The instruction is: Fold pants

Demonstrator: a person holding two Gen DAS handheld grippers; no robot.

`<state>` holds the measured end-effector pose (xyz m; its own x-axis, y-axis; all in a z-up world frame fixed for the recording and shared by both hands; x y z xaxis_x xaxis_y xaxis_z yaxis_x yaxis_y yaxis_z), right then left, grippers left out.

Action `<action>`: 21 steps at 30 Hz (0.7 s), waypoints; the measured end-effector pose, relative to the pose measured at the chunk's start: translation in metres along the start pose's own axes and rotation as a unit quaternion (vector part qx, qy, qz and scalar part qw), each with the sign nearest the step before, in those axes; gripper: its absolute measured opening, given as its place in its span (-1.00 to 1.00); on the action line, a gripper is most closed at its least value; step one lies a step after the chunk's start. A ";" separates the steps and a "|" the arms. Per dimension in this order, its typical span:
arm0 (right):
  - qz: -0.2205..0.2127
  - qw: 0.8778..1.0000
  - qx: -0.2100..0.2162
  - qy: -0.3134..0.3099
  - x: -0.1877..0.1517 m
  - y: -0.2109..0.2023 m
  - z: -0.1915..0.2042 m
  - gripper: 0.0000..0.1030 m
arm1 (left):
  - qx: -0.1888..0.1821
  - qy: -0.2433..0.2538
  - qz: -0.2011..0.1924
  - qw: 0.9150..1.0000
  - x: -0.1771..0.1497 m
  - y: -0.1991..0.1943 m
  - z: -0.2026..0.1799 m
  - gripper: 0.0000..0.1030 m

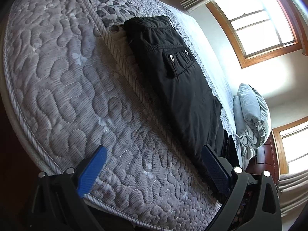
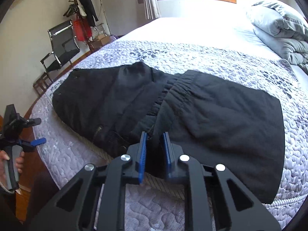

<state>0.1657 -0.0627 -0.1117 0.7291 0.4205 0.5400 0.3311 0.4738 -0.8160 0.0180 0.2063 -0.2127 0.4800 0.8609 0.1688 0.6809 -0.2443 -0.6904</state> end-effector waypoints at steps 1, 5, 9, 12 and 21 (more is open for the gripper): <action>-0.002 1.000 0.000 -0.004 0.003 -0.002 0.002 -0.70 | -0.001 0.000 0.000 1.000 -0.001 0.000 0.000 0.93; -0.006 1.000 0.010 -0.023 0.008 -0.007 0.016 -0.72 | -0.003 -0.002 0.000 1.000 -0.004 0.000 -0.002 0.93; 0.016 0.999 0.037 -0.035 0.006 0.010 0.032 -1.00 | -0.002 -0.002 0.000 1.000 -0.004 0.000 -0.002 0.93; 0.033 0.999 0.013 -0.038 0.001 0.028 0.039 -1.00 | -0.003 -0.004 0.001 1.000 -0.005 -0.002 -0.002 0.93; -0.004 0.999 0.037 0.033 -0.012 -0.009 0.011 -0.27 | 0.001 -0.001 -0.001 1.000 -0.001 -0.007 0.000 0.93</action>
Point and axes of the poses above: each gripper's, at about its wrist camera, not at the fingertips, and y roughly the way its jaws point, z to its left, x to its top, the point moved 9 cm from there along y, roughly the way its jaws point, and after that the axes turned 7 degrees about z, right-handed, at the moved point
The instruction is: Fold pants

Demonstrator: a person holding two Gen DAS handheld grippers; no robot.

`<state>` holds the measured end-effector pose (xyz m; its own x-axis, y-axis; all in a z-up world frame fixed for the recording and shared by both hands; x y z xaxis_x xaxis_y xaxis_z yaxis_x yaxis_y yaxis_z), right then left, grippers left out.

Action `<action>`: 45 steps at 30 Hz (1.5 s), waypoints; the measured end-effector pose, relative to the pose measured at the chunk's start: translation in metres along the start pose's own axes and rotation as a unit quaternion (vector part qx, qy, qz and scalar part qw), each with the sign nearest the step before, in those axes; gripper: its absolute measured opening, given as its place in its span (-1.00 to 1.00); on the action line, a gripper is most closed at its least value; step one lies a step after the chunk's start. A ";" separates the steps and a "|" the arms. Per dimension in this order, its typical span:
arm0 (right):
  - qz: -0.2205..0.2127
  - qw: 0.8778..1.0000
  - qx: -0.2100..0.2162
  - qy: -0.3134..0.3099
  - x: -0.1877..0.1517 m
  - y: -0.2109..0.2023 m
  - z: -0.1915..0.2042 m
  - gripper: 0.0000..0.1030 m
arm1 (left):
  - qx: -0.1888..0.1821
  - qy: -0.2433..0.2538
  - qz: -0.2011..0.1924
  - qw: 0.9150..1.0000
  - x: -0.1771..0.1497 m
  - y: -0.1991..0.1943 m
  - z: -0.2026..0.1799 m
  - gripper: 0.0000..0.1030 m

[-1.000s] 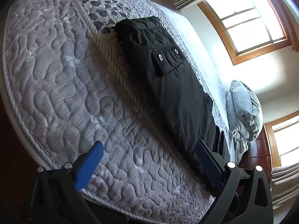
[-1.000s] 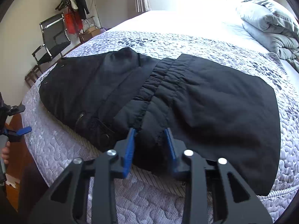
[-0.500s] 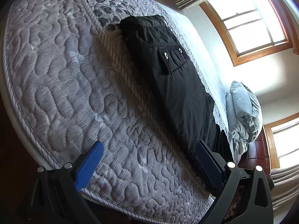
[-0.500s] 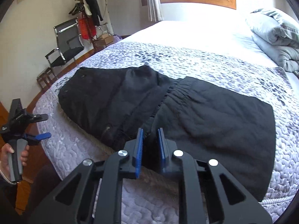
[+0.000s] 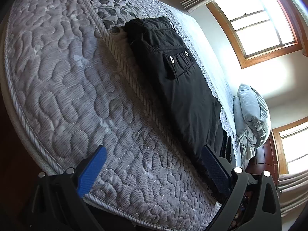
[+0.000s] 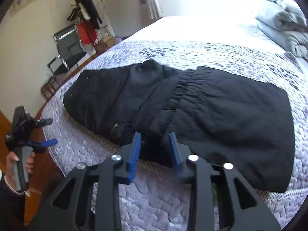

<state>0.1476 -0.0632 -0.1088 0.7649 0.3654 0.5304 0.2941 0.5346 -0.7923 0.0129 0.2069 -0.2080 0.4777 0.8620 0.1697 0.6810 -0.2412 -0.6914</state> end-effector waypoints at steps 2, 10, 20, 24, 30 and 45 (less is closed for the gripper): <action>-0.010 1.000 -0.003 0.024 -0.004 -0.013 -0.020 0.08 | 0.002 0.009 -0.002 1.000 0.005 0.002 -0.007 0.93; -0.035 0.988 -0.075 0.132 -0.033 -0.050 -0.110 0.86 | -0.012 -0.005 -0.009 1.000 0.033 0.011 -0.024 0.93; -0.068 0.916 -0.104 0.381 -0.102 -0.083 -0.233 0.94 | 0.026 -0.011 -0.019 0.999 0.069 0.035 -0.028 0.93; -0.071 0.905 -0.114 0.404 -0.120 -0.085 -0.248 0.94 | 0.035 -0.010 -0.010 0.999 0.081 0.049 -0.032 0.93; -0.066 0.905 -0.096 0.408 -0.123 -0.070 -0.248 0.94 | 0.006 -0.042 -0.003 0.999 0.097 0.068 -0.033 0.93; -0.060 0.922 -0.099 0.370 -0.105 -0.053 -0.238 0.94 | -0.131 -0.119 -0.014 0.984 0.128 0.085 -0.037 0.93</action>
Point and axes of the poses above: each gripper's, at about its wrist camera, not at the fingertips, and y roughly the way its jaws point, z to its left, x to its top, the point moved 9 cm from there along y, roughly the way its jaws point, and after that the axes turned 7 degrees about z, right-handed, at the moved point
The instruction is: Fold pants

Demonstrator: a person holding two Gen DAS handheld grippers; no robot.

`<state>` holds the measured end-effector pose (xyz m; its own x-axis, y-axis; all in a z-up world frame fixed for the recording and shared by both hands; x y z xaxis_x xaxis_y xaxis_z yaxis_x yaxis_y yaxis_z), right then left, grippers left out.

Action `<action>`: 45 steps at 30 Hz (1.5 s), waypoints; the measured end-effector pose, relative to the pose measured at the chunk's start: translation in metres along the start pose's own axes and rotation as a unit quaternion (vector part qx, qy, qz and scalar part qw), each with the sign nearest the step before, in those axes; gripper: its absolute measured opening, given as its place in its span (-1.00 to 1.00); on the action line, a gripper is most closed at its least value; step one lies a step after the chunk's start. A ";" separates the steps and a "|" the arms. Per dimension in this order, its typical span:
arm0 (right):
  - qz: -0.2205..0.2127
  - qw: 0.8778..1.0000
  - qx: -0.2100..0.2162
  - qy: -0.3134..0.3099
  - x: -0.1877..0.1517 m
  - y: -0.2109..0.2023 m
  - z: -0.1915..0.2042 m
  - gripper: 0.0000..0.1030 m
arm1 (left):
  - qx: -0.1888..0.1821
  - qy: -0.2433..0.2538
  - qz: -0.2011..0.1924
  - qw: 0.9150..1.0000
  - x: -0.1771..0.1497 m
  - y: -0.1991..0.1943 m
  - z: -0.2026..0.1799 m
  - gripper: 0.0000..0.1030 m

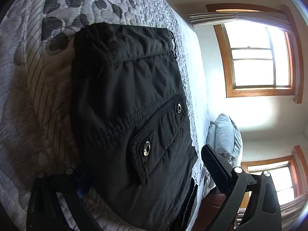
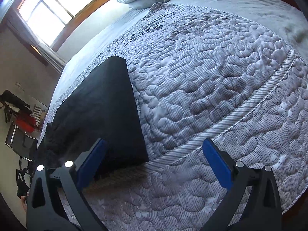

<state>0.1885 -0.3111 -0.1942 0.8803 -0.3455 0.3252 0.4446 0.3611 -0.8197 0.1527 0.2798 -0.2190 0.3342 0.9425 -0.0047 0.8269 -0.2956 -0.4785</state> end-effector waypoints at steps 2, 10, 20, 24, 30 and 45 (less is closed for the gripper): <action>-0.004 1.000 0.000 -0.005 0.002 -0.001 0.002 0.94 | -0.011 -0.003 -0.002 1.000 0.001 0.002 -0.002 0.93; -0.001 1.000 -0.003 -0.016 0.000 0.005 0.007 0.94 | -0.037 -0.017 0.003 0.999 0.016 0.022 -0.006 0.93; -0.008 0.999 -0.005 -0.034 0.003 0.006 0.013 0.94 | -0.086 -0.029 0.015 0.996 0.018 0.030 -0.011 0.92; -0.010 0.999 0.018 -0.032 0.006 0.002 0.020 0.94 | -0.063 0.002 0.027 0.998 0.012 0.038 -0.016 0.92; 0.001 0.999 0.035 -0.033 0.014 0.007 0.027 0.94 | -0.039 0.034 0.058 0.997 -0.002 0.051 -0.029 0.92; 0.121 0.976 0.173 -0.045 0.020 0.046 0.042 0.95 | -0.042 0.016 0.062 0.997 -0.005 0.048 -0.020 0.92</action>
Point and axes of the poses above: each gripper's, at about its wrist camera, not at the fingertips, and y roughly the way its jaws point, z to its left, x to its top, the point moved 9 cm from there along y, roughly the way its jaws point, and after that the axes turned 7 degrees about z, right-handed, at the moved point
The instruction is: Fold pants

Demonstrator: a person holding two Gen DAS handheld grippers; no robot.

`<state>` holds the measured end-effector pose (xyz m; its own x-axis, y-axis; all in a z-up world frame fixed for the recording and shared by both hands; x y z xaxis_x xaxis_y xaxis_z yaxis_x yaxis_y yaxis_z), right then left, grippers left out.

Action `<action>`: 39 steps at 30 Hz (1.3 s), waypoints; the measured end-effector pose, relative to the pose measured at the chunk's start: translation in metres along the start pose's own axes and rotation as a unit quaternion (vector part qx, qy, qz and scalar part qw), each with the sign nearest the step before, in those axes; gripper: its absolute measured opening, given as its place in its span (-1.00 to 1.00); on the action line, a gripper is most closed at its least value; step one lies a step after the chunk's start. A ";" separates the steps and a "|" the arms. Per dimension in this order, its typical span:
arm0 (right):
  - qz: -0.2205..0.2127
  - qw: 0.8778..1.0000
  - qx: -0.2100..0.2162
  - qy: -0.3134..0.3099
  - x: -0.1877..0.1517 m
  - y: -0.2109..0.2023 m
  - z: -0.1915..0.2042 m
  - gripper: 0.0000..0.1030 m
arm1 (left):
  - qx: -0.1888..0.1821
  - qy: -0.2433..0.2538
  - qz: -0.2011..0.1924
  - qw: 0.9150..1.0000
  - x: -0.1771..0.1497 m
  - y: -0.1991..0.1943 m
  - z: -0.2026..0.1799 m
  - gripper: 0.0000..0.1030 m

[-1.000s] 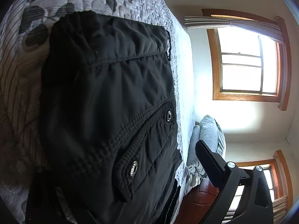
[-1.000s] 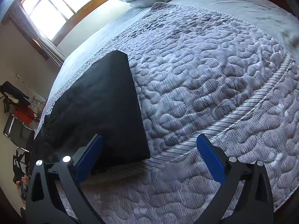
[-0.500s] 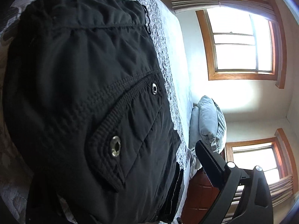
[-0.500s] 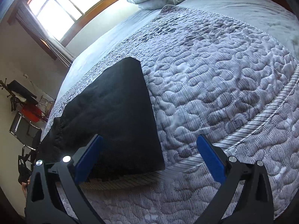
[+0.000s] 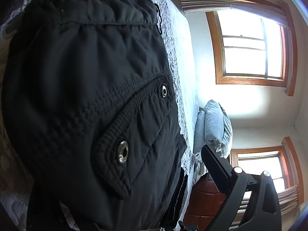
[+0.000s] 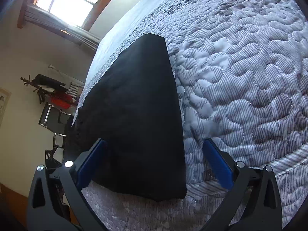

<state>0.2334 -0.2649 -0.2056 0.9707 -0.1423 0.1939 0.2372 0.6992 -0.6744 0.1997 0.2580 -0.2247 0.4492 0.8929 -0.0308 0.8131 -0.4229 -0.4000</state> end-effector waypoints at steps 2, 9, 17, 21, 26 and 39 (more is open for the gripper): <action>0.003 1.000 0.005 -0.010 -0.001 -0.003 0.000 0.71 | 0.003 0.000 0.000 1.000 0.001 0.000 0.001 0.92; 0.011 0.999 0.014 -0.047 -0.001 -0.010 0.011 -0.44 | 0.013 0.016 0.001 1.000 -0.003 0.000 -0.007 0.91; 0.008 0.997 -0.021 -0.069 0.003 -0.014 0.018 -0.52 | 0.067 0.041 0.000 0.997 -0.008 0.005 -0.008 -0.51; 0.009 0.998 -0.027 -0.061 0.002 -0.011 0.014 -0.45 | 0.049 0.043 -0.005 0.998 -0.013 0.001 -0.020 -0.70; 0.010 0.998 -0.032 -0.053 -0.001 -0.009 0.008 -0.27 | 0.018 0.060 -0.011 0.998 -0.022 -0.003 -0.041 -0.80; 0.009 0.998 -0.049 -0.045 -0.004 -0.007 0.003 0.12 | 0.019 0.210 -0.038 0.977 -0.066 -0.006 -0.130 -0.81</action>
<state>0.2278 -0.2672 -0.1990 0.9682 -0.0642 0.2419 0.2276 0.6278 -0.7444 0.2137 0.1817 -0.1011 0.5058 0.7766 0.3756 0.8399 -0.3440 -0.4197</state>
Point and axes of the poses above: each gripper's, at about its wrist camera, not at the fingertips, and y roughly the way its jaws point, z to its left, x to its top, the point moved 9 cm from there along y, roughly the way its jaws point, and after that the axes turned 7 degrees about z, right-handed, at the moved point
